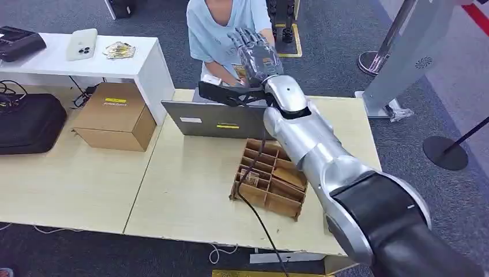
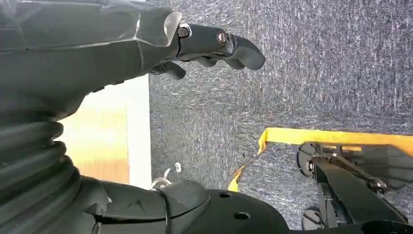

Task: Pass the card to the sensor for recognition and then transmit it.

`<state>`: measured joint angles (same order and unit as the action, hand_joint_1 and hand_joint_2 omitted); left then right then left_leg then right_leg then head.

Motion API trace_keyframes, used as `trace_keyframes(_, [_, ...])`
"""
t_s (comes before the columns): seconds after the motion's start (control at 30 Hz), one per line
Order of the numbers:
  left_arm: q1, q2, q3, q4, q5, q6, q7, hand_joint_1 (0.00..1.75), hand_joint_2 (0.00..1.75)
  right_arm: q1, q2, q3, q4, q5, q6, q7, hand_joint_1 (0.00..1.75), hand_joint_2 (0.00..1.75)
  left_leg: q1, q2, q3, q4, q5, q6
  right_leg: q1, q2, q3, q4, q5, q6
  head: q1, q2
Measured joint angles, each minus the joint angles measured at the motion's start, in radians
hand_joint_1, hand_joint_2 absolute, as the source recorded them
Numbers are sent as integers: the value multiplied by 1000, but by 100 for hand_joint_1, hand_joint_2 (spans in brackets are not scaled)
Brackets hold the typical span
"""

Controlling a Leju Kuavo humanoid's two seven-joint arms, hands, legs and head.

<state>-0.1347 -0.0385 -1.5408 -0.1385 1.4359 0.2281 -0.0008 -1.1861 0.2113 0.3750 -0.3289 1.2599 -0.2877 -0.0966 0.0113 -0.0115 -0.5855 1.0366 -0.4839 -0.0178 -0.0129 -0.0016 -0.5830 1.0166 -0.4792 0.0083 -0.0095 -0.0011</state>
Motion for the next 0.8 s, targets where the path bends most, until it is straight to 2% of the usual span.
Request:
trace_keyframes(0.1, [0,0,0,0,2,4,0,0,175,7,-2,-41,-19,-109,-95,-79,0,175,0,0,0,0,0,0,0,0,0,0,0,0,0,0])
trace_keyframes(0.2, [0,0,0,0,6,8,0,0,175,35,-2,-128,-66,-324,-195,-229,0,175,0,0,0,0,0,0,0,0,0,0,0,0,0,0])
trace_keyframes(0.33, [0,0,0,0,9,12,0,0,175,99,-6,-228,-163,-556,-206,-361,0,175,0,0,0,0,0,0,0,0,0,0,0,0,0,0])
trace_keyframes(0.43, [0,0,0,0,18,13,-1,0,175,178,-18,-268,-287,-763,-125,-414,0,175,0,0,0,0,0,0,0,-1,0,-1,0,0,0,0])
trace_keyframes(0.53, [2,0,0,0,29,13,-5,0,175,288,-42,-275,-456,-972,-22,-417,0,175,0,-1,0,0,0,0,0,-1,0,-1,0,0,0,0])
trace_keyframes(0.6, [3,1,0,0,39,15,-8,0,175,375,-64,-277,-585,-1170,89,-406,0,175,0,-1,0,0,0,0,0,-1,0,-1,0,0,0,0])
trace_keyframes(0.67, [5,4,1,0,49,16,-10,0,175,470,-92,-277,-709,-1325,165,-405,0,175,0,-1,-1,0,-1,0,0,-2,0,-2,-1,0,0,0])
trace_keyframes(0.8, [10,9,3,0,66,26,-15,0,175,648,-150,-278,-922,-1476,247,-409,0,175,0,-1,-1,0,-2,0,0,-1,0,-2,-1,0,0,0])
